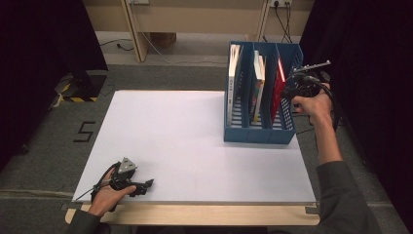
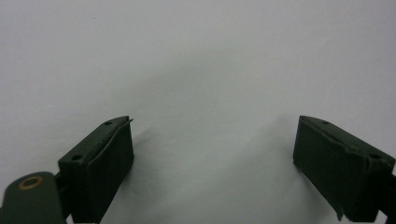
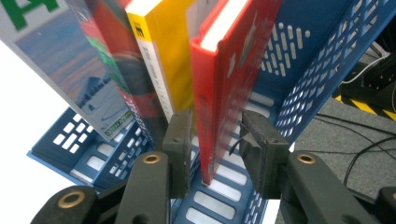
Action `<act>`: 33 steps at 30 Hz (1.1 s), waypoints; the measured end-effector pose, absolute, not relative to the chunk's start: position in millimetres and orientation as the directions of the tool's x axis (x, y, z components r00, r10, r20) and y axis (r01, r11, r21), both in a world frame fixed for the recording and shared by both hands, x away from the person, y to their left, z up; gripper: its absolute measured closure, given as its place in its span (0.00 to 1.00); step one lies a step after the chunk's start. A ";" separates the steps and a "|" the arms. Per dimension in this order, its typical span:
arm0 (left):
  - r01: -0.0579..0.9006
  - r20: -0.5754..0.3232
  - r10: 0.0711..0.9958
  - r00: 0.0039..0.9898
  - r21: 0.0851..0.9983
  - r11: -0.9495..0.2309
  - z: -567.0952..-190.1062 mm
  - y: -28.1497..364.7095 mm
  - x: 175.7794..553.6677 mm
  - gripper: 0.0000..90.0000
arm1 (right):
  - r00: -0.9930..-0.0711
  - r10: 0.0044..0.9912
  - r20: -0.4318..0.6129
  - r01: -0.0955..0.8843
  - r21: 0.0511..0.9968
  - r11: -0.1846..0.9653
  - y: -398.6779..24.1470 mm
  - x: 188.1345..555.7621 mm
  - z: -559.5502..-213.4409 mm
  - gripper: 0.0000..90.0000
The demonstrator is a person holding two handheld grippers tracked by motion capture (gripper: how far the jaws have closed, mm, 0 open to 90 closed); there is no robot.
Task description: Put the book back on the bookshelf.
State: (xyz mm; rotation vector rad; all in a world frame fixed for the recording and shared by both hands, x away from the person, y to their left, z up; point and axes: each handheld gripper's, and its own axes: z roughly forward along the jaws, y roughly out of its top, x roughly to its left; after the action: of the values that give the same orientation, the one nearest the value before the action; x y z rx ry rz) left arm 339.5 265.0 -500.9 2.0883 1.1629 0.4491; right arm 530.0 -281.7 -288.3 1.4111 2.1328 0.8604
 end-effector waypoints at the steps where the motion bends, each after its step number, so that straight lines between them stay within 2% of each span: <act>1: 0.603 -0.034 0.843 0.537 0.715 -0.355 -500.9 264.9 339.4 0.13 | -0.381 0.924 -0.022 0.653 0.701 0.286 -281.9 530.9 -290.9 0.72; 6: 0.602 -0.034 0.843 0.537 0.715 -0.355 -501.0 265.0 339.3 0.13 | -0.369 0.929 0.001 0.661 0.703 0.262 -282.1 534.9 -300.9 0.74; 14: 0.602 -0.034 0.843 0.537 0.715 -0.355 -501.1 264.9 339.3 0.13 | -0.382 0.924 0.015 0.677 0.686 0.268 -279.0 540.8 -315.9 0.84; 20: 0.602 -0.034 0.843 0.537 0.715 -0.355 -501.1 264.8 339.3 0.13 | -0.369 0.929 0.025 0.675 0.694 0.249 -275.6 546.9 -320.7 0.84; 28: 0.602 -0.034 0.843 0.537 0.716 -0.355 -501.1 264.9 339.3 0.13 | -0.363 0.931 0.048 0.681 0.696 0.230 -273.1 552.4 -320.3 0.81; 31: 0.602 -0.034 0.843 0.538 0.715 -0.355 -501.1 265.0 339.4 0.13 | -0.358 0.933 0.040 0.686 0.689 0.234 -273.7 550.6 -324.5 0.75; 33: 0.602 -0.034 0.842 0.538 0.716 -0.355 -501.1 265.0 339.4 0.13 | -0.343 0.938 0.045 0.694 0.685 0.221 -275.1 549.2 -326.7 0.67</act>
State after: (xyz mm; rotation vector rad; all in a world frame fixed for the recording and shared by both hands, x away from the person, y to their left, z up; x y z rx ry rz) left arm 339.4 265.0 -501.1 2.0861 1.1631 0.4481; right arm 549.2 -275.1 -326.7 1.5124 2.1218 0.8810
